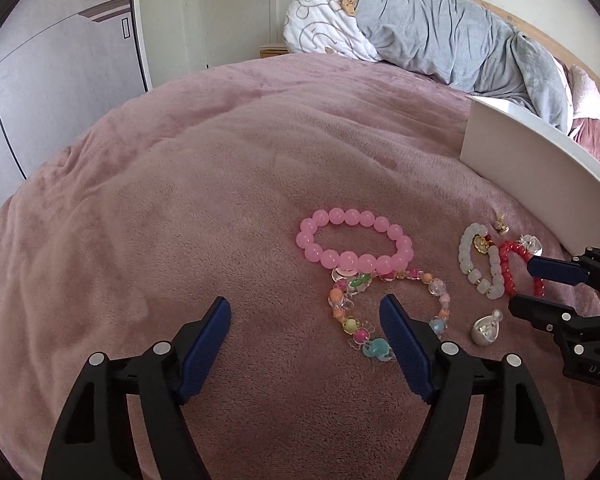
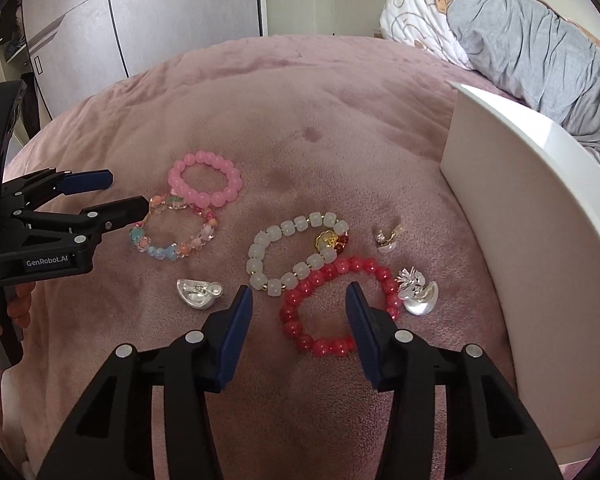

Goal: Organize jewelry
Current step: 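Grasp the multicolour crystal bracelet with the left tool while the right tool grasps the red beaded bracelet, then carry both bracelets over the white box and lower them inside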

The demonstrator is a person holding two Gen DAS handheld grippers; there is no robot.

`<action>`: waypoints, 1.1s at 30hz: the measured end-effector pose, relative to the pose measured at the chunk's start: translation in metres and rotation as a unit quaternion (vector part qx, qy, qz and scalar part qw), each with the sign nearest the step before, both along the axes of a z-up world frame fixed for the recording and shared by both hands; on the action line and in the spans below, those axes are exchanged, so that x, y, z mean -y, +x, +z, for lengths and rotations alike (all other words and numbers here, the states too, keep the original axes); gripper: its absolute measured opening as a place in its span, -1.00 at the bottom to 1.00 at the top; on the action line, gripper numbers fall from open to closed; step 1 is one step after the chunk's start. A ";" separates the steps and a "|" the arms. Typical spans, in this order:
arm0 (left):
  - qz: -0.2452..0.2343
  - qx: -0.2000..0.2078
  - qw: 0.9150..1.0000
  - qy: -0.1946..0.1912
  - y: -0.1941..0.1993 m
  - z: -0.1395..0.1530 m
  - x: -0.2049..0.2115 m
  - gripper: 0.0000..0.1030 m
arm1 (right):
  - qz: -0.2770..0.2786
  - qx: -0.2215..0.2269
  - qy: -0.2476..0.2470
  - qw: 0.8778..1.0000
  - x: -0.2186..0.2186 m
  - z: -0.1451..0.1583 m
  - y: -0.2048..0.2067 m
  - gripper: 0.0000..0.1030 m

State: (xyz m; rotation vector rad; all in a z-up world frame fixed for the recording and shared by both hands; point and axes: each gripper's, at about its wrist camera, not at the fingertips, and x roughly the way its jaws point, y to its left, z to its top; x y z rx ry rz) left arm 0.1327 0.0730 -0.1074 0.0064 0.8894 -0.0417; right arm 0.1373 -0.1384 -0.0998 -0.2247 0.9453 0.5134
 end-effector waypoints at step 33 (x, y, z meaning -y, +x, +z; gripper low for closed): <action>-0.030 0.041 0.998 -0.022 -0.022 0.039 0.007 -0.74 | -0.012 0.016 0.103 0.994 0.027 0.058 -0.015 -0.79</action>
